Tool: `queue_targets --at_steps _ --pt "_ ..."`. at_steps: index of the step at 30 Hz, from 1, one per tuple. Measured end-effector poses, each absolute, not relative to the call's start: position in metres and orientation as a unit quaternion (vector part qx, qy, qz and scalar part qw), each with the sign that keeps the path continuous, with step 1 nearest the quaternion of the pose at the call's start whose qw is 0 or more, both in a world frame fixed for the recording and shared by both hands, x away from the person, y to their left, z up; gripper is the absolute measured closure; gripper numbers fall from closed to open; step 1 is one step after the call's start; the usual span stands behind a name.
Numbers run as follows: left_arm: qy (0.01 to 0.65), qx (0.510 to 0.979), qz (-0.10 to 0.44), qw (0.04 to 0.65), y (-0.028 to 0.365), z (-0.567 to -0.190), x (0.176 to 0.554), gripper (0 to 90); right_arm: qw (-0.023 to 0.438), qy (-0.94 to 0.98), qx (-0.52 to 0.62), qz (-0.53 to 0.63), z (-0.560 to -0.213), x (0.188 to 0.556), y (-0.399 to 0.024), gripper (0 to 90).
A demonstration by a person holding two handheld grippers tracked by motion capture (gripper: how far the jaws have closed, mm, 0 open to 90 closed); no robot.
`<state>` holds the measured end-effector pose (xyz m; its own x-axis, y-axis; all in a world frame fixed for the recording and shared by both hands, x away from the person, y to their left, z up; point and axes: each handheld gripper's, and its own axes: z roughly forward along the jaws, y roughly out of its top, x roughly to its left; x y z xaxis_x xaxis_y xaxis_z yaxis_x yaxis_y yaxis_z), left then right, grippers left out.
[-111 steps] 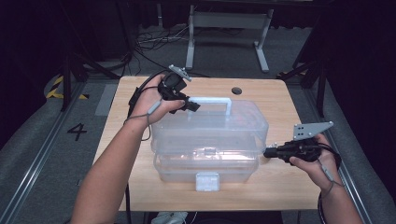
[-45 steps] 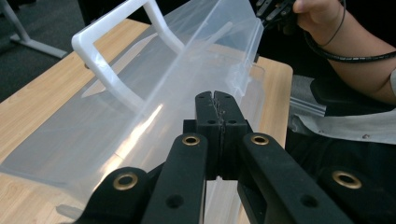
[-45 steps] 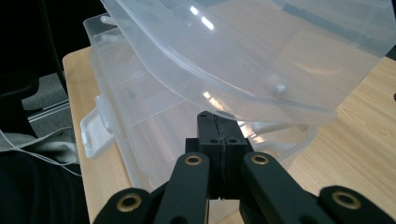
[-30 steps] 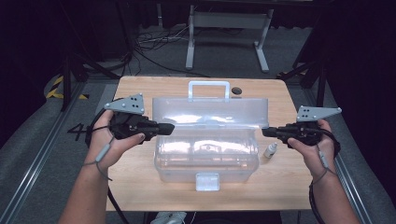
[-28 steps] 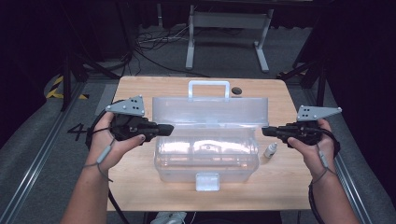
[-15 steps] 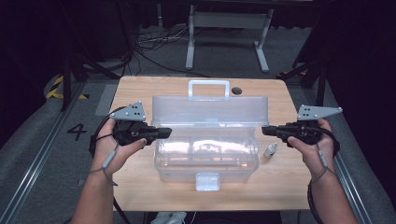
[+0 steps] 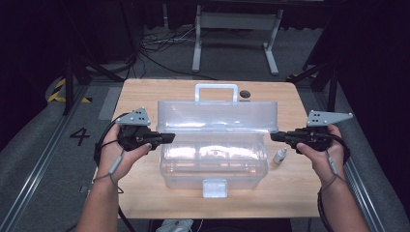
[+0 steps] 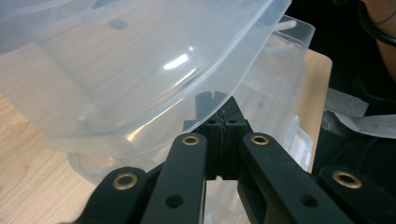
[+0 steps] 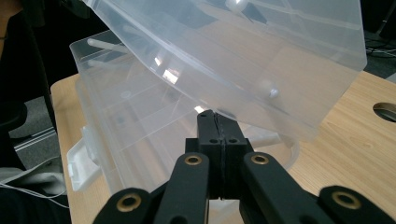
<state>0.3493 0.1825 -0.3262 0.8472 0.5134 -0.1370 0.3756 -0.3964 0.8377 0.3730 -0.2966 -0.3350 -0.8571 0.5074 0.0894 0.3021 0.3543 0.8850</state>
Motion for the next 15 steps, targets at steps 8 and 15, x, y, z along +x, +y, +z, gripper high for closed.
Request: queue_targets --at_steps 8,15 --pt "0.270 0.831 0.084 0.479 0.1846 -0.3274 0.3502 90.0 0.102 0.816 0.248 0.513 -0.3359 0.3721 -0.2961 90.0" --pt "0.273 0.827 0.087 0.483 0.1847 -0.3278 0.3498 90.0 0.101 0.815 0.248 0.514 -0.3361 0.3717 -0.2964 90.0"
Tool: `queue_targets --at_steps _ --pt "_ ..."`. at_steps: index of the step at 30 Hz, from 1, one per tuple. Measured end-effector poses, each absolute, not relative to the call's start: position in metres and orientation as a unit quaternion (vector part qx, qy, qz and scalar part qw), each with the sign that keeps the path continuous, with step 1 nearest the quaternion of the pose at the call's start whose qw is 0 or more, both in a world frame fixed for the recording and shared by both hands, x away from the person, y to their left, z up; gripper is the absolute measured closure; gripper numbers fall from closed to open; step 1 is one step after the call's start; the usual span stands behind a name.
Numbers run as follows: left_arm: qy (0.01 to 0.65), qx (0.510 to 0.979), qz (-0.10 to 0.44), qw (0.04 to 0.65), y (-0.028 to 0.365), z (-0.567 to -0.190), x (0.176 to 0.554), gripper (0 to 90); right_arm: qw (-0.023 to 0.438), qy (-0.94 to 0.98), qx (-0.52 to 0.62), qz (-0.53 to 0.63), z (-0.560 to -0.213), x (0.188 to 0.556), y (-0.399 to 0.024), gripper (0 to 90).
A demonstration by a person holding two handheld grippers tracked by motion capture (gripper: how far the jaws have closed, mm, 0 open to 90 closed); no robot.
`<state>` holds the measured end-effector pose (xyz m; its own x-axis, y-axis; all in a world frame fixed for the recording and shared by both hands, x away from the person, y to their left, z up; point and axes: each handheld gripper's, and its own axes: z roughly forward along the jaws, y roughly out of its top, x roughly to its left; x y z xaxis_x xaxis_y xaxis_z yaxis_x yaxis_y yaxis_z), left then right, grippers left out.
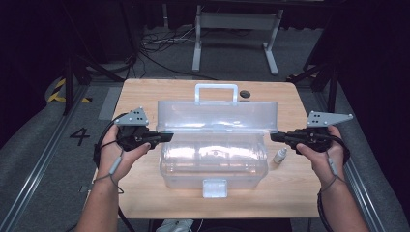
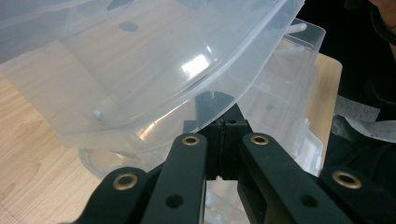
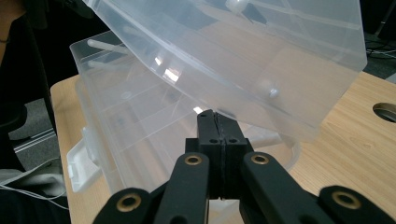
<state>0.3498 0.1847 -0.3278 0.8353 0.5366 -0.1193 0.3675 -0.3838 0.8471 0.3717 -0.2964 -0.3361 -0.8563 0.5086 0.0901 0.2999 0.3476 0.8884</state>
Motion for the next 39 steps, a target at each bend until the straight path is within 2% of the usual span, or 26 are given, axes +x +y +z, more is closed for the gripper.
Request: queue_targets --at_steps 18,19,21,27,31,39 --pt "0.292 0.796 0.107 0.520 0.186 -0.326 0.357 90.0 0.126 0.808 0.254 0.517 -0.333 0.363 -0.303 89.7" --pt "0.295 0.795 0.109 0.518 0.186 -0.325 0.357 90.0 0.130 0.805 0.257 0.519 -0.333 0.363 -0.304 84.6" --pt "0.300 0.798 0.115 0.510 0.185 -0.323 0.357 90.0 0.139 0.803 0.259 0.518 -0.333 0.363 -0.304 80.6" --pt "0.304 0.795 0.120 0.511 0.185 -0.319 0.362 90.0 0.161 0.798 0.270 0.513 -0.333 0.366 -0.304 72.3" --pt "0.312 0.792 0.128 0.509 0.182 -0.318 0.361 90.0 0.189 0.781 0.281 0.524 -0.333 0.367 -0.304 57.0" --pt "0.314 0.787 0.132 0.515 0.183 -0.316 0.366 90.0 0.202 0.774 0.291 0.525 -0.331 0.369 -0.299 52.6"
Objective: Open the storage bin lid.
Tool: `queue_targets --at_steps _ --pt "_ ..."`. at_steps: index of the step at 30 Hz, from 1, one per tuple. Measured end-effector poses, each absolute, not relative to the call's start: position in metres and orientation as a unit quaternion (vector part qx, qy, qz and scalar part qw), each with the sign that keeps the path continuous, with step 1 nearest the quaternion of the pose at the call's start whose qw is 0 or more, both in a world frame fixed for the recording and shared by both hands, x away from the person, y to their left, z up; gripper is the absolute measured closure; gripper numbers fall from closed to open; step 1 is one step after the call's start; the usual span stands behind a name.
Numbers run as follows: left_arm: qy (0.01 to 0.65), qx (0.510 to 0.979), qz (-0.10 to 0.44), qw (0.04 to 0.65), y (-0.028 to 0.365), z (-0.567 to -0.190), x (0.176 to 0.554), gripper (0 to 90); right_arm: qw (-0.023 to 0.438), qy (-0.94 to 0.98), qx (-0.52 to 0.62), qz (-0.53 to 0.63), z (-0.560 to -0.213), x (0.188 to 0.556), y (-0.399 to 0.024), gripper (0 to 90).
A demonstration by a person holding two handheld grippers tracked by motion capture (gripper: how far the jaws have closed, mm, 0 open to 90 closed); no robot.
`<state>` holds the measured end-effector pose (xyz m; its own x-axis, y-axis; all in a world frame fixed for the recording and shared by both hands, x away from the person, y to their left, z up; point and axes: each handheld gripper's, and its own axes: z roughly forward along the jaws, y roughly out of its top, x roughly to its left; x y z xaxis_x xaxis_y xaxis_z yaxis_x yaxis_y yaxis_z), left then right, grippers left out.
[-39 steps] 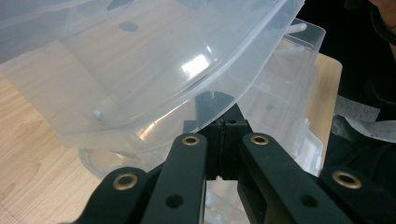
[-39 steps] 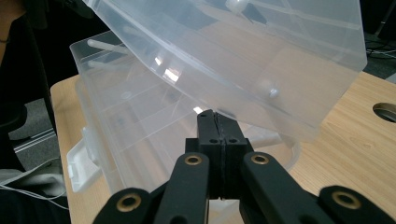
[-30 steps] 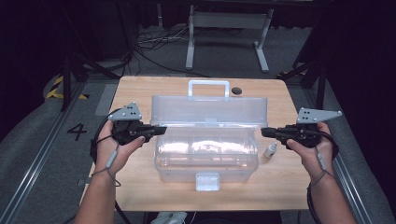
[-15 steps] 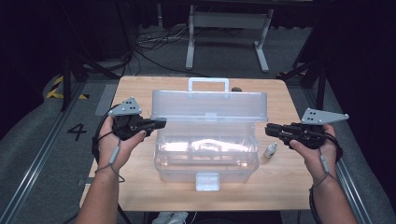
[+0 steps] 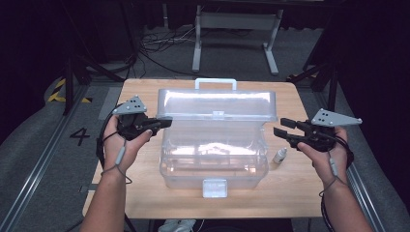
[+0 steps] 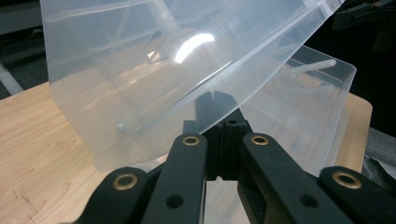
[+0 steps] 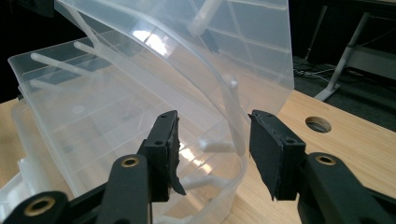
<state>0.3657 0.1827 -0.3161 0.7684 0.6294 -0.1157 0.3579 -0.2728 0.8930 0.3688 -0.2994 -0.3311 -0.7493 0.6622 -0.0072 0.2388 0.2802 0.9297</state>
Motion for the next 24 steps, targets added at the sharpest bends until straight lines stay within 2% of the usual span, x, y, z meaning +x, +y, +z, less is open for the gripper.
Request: queue_targets --at_steps 13,24 --pt "0.312 0.771 0.139 0.537 0.184 -0.316 0.374 90.0 0.260 0.759 0.297 0.518 -0.321 0.385 -0.277 47.4" --pt "0.307 0.770 0.158 0.537 0.183 -0.313 0.380 90.0 0.274 0.757 0.302 0.511 -0.323 0.403 -0.262 42.8"
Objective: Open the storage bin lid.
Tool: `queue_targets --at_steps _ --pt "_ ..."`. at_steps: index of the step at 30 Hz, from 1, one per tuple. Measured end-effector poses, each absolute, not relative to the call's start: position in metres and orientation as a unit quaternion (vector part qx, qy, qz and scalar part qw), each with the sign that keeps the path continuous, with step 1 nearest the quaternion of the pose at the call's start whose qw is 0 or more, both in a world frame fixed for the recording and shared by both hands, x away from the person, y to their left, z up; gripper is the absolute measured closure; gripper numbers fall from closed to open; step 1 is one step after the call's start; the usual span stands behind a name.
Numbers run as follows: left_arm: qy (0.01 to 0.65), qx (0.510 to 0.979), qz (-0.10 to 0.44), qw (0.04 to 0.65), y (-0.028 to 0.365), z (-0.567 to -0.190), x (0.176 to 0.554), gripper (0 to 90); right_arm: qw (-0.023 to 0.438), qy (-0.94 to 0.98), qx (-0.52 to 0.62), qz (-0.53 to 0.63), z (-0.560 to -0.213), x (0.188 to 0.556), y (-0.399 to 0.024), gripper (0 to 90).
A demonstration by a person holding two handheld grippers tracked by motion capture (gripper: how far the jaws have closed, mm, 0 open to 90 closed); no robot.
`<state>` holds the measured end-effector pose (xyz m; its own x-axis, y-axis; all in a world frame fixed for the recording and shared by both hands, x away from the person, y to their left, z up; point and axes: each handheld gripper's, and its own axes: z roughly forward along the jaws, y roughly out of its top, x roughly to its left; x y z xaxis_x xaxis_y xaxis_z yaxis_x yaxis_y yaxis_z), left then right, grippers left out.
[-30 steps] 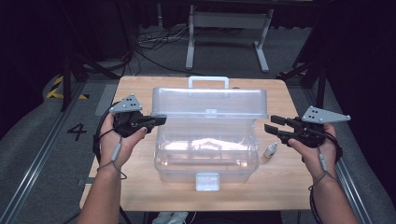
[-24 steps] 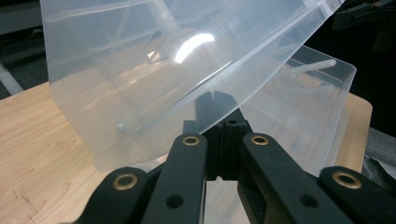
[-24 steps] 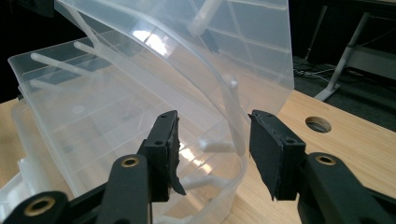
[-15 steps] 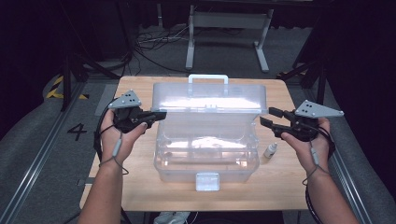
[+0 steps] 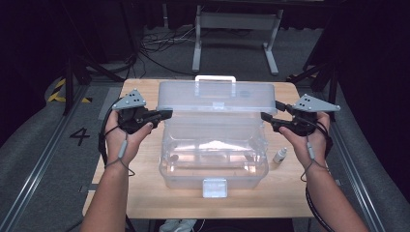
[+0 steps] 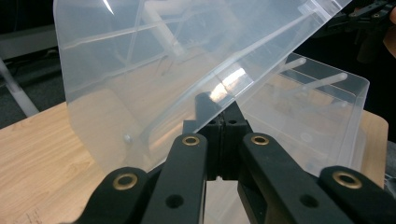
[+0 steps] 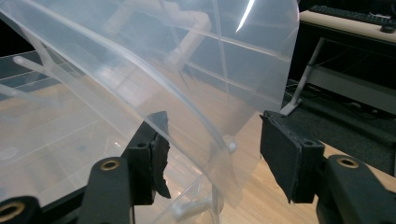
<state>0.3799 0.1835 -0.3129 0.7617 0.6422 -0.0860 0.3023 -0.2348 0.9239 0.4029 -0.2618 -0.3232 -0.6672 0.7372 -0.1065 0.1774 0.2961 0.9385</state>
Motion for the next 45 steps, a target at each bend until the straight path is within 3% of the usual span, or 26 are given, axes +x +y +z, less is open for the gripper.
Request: queue_targets --at_steps 11,34,45 --pt "0.305 0.769 0.160 0.539 0.183 -0.311 0.385 90.0 0.293 0.738 0.318 0.518 -0.320 0.409 -0.258 44.1" --pt "0.298 0.768 0.151 0.547 0.182 -0.310 0.386 90.0 0.335 0.730 0.331 0.495 -0.312 0.402 -0.256 68.6" --pt "0.289 0.780 0.154 0.533 0.188 -0.309 0.373 89.7 0.334 0.737 0.336 0.482 -0.308 0.405 -0.255 69.8"
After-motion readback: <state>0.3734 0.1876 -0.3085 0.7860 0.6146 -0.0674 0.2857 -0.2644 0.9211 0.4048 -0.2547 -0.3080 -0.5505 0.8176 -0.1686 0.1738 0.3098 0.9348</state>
